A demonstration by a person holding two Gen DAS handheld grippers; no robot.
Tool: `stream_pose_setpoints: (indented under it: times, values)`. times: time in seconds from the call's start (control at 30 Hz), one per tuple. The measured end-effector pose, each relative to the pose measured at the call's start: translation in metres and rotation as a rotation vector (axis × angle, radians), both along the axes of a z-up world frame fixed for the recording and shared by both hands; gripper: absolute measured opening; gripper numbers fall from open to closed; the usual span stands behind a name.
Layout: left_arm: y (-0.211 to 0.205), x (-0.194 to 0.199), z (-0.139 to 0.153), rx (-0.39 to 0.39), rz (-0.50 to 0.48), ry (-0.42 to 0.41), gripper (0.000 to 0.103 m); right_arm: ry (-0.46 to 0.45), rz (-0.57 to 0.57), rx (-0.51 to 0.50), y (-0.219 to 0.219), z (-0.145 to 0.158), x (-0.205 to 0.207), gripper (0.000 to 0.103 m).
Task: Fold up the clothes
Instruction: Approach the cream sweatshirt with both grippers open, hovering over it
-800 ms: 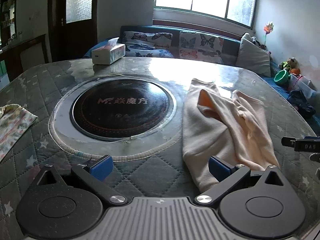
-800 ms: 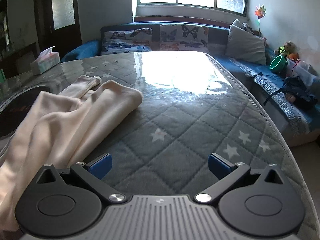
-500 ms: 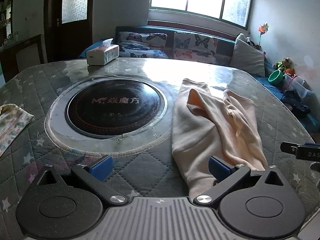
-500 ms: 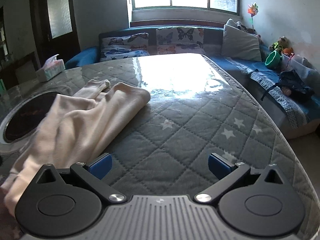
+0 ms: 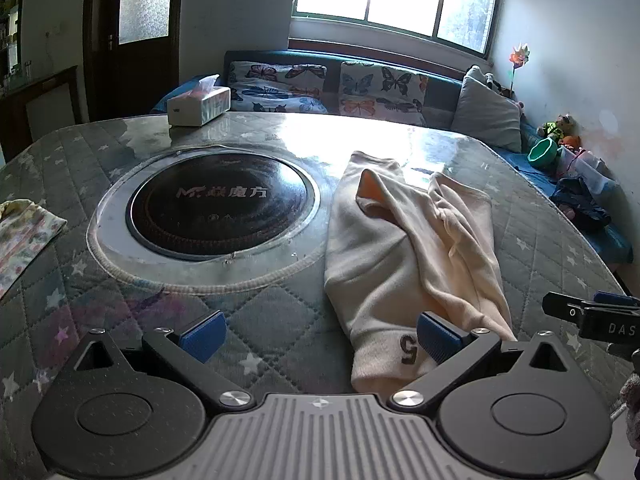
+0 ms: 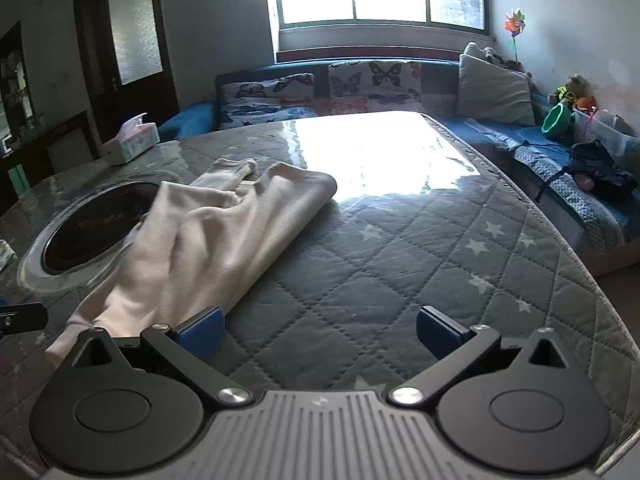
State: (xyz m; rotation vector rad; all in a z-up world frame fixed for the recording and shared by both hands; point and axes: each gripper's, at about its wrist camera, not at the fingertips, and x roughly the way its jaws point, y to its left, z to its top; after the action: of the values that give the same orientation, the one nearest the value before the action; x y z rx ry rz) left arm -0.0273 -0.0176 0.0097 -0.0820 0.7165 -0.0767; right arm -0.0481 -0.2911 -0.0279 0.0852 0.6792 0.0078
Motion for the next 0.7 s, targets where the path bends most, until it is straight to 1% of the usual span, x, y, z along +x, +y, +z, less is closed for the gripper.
stream_pose_setpoints:
  times: [0.7]
  values:
    - [-0.013,-0.027,-0.001,0.018,-0.049,-0.002,0.103,-0.026,0.049,0.025,0.020,0.008,-0.031,0.103]
